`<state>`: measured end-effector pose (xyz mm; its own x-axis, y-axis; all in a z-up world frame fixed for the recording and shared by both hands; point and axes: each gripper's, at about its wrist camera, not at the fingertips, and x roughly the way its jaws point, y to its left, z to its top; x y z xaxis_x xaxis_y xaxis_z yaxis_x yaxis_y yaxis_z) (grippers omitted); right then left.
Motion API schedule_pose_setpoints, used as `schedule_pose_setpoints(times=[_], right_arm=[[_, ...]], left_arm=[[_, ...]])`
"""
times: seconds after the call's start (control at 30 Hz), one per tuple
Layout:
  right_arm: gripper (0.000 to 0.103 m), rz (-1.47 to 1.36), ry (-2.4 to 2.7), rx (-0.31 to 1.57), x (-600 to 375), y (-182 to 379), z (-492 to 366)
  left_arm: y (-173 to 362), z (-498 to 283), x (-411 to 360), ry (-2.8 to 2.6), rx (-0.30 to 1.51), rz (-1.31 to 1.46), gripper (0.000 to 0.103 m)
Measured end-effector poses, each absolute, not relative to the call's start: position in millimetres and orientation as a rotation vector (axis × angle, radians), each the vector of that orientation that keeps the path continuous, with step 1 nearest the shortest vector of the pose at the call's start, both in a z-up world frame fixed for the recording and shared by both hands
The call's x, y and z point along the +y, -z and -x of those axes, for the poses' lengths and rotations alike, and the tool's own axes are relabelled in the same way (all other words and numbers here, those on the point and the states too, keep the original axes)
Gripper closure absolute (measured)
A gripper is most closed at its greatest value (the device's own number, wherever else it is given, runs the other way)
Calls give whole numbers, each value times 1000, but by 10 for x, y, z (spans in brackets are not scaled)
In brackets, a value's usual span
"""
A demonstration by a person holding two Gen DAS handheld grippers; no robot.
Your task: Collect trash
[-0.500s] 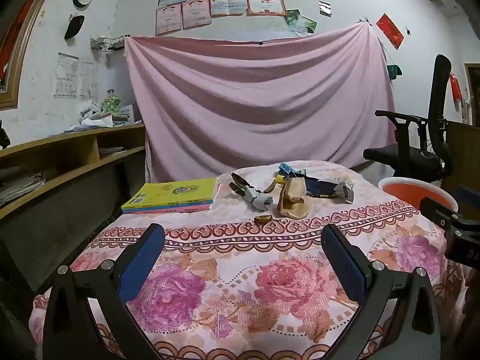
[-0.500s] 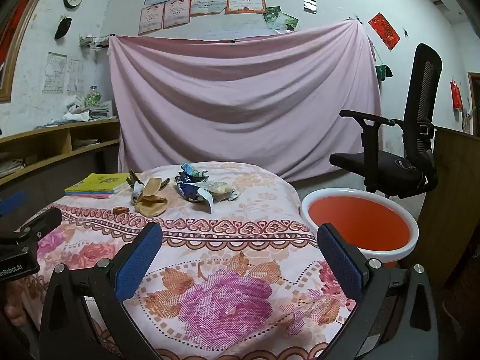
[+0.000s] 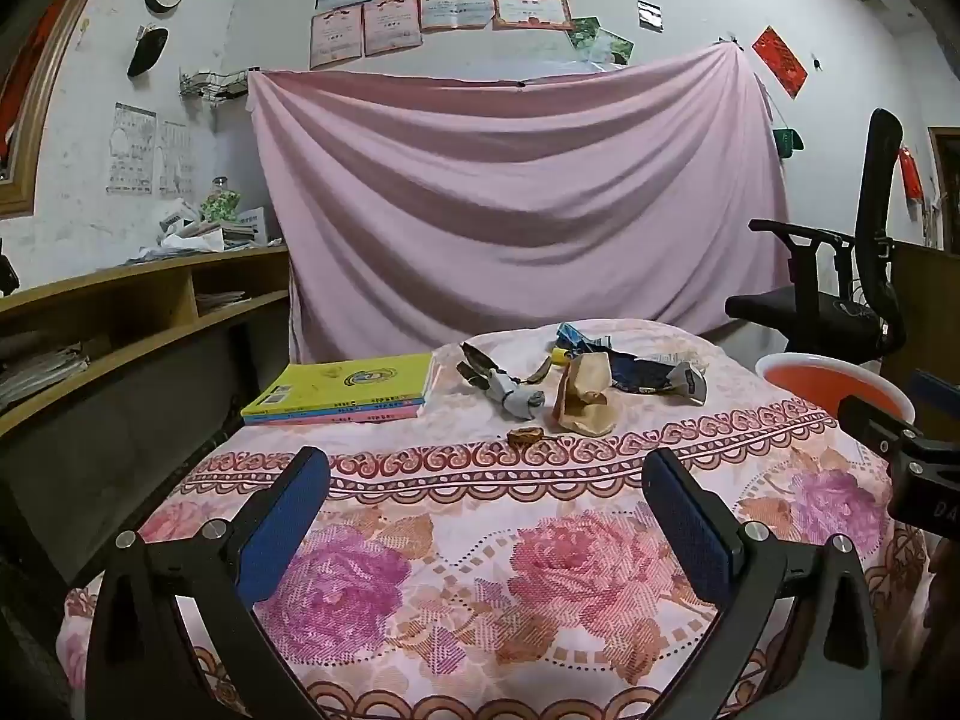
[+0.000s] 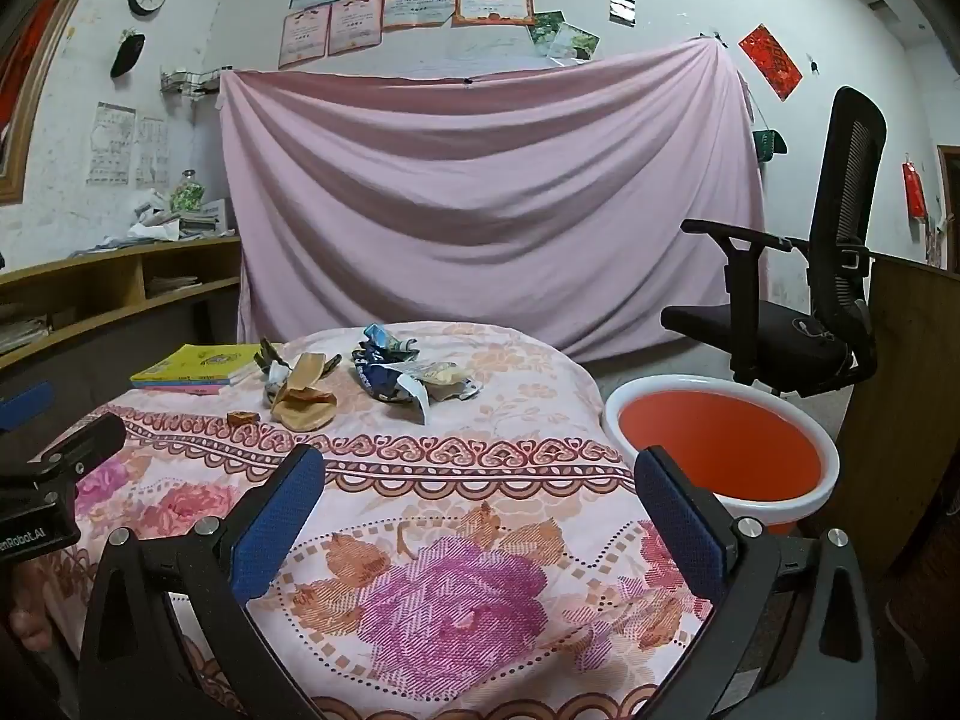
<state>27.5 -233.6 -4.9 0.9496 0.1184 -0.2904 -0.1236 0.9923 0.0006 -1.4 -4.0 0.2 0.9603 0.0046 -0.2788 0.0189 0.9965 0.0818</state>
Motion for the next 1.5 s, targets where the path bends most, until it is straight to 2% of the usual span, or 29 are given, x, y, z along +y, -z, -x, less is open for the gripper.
schedule_pose_setpoints(times=[1.5], right_arm=[[0,17,-124,295,-2331,51,-278]], left_arm=[[52,-15,-40,15,289,-89,1]])
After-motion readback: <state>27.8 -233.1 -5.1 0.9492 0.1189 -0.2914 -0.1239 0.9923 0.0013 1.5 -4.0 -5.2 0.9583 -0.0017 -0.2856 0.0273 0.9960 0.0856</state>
